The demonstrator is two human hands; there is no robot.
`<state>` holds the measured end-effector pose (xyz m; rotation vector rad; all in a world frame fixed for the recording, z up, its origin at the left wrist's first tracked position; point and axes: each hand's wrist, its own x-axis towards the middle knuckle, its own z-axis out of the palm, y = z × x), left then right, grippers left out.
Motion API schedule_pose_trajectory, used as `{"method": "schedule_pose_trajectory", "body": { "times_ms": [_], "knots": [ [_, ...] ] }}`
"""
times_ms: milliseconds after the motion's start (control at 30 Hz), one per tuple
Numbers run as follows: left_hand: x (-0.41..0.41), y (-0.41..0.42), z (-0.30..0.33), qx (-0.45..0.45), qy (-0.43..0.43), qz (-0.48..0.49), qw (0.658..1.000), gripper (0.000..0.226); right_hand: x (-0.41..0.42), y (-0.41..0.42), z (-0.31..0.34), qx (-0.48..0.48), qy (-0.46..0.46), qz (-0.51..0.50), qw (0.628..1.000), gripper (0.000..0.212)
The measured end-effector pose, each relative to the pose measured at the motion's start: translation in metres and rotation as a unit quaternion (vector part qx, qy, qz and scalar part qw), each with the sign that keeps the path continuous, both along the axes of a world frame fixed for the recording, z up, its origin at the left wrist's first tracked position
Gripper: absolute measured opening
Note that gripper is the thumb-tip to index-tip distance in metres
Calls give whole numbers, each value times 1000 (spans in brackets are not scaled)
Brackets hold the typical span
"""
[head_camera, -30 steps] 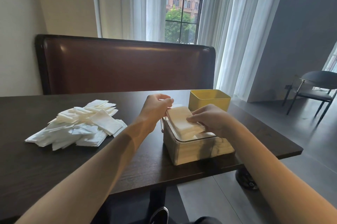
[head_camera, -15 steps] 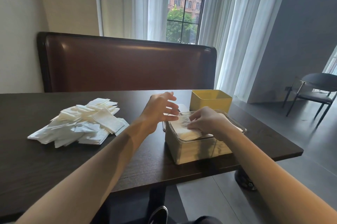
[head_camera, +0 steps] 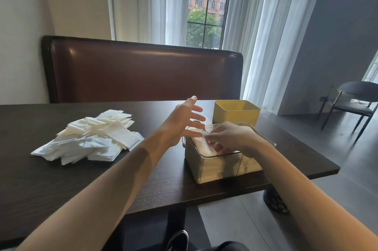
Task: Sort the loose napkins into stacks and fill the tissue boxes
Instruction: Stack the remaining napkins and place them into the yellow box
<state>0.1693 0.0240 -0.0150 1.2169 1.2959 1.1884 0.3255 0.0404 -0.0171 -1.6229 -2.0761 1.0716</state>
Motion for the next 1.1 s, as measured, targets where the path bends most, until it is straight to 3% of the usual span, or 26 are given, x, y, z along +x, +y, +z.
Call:
{"method": "schedule_pose_trajectory", "body": {
  "times_ms": [200,367,600,800,967,1100],
  "knots": [
    [7,-4,9,-47,-2,-34,998,59,18,9,12,54,107,-85,989,27],
    [16,-3,15,-108,-9,-51,993,71,19,8,-1,-27,86,-83,992,39],
    [28,-1,19,-160,18,-63,985,77,11,6,1,-44,77,-59,994,37],
    [23,-1,19,-119,-10,-51,992,74,32,15,13,111,111,-130,979,41],
    [21,0,7,-121,-8,-64,991,71,50,25,3,13,-3,-115,993,53],
    [24,4,4,-114,-22,-66,991,69,49,25,1,50,16,-114,992,55]
  ]
}}
